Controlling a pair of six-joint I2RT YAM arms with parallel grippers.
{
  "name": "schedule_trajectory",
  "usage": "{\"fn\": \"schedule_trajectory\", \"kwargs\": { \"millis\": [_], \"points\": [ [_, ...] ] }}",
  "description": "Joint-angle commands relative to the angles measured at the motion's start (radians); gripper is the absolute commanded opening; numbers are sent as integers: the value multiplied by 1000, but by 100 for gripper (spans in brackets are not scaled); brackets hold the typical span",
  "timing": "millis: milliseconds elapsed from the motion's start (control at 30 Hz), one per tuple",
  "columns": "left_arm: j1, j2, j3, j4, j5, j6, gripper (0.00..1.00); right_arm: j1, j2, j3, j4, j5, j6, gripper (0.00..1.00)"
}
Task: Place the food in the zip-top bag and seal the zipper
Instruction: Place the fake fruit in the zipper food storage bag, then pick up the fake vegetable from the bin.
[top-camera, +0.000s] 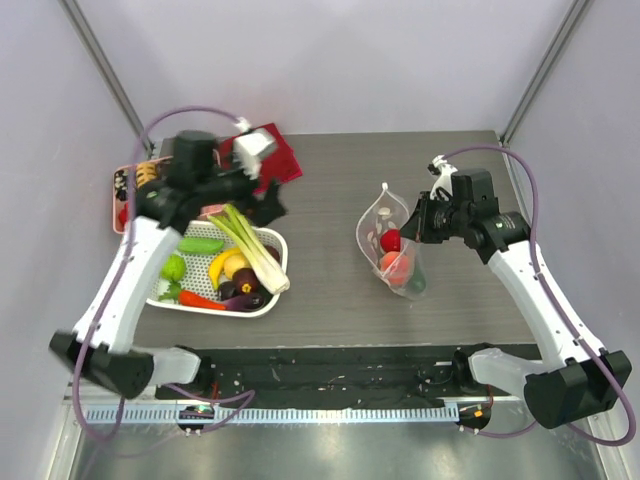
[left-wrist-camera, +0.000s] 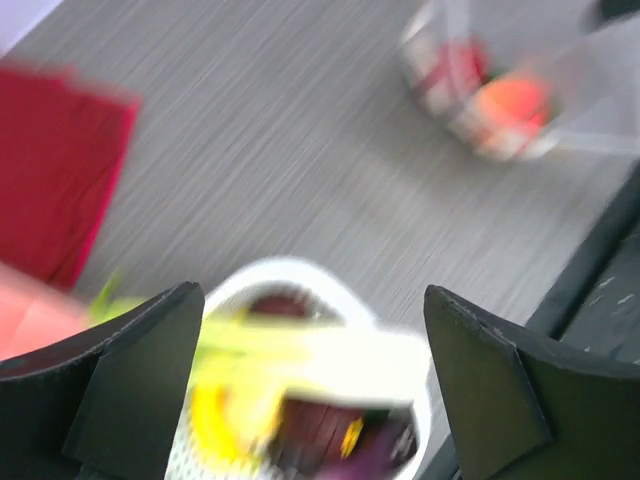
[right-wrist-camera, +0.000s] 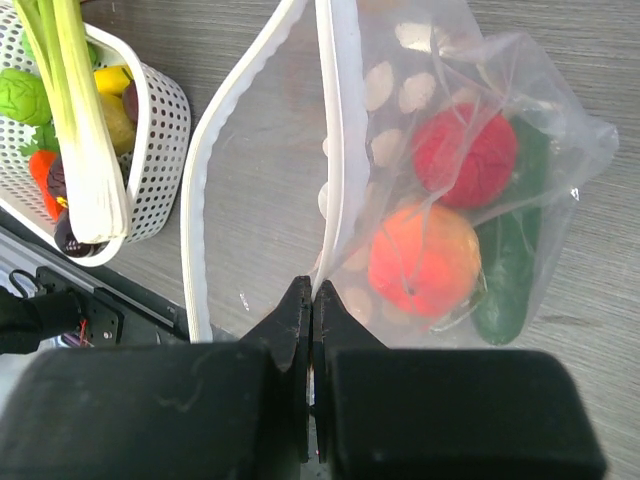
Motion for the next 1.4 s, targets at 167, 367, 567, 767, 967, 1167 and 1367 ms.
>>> {"fn": "schedule_trajectory", "kwargs": {
  "millis": [167, 367, 567, 767, 967, 1167, 1367],
  "points": [
    [290, -300, -319, -593, 95, 600, 91, -5, -26, -6, 11, -25, -8, 1],
    [289, -387, -496, -653, 219, 879, 84, -3, -3, 23, 12, -33, -3, 1],
    [254, -346, -580, -578, 310, 1065, 86, -3, -7, 22, 12, -31, 1, 1],
    [155, -268, -637, -433, 259, 1096, 86, -6, -6, 25, 6, -30, -5, 1],
    [122, -187, -635, -377, 218, 1135, 86, -5, 0, 17, 9, -40, 0, 1],
    [117, -118, -634, -343, 172, 1172, 88, -9, 5, 16, 11, -43, 0, 1],
    [117, -71, -617, -356, 137, 1195, 87, -11, 10, 13, 14, -46, 3, 1]
  ]
}}
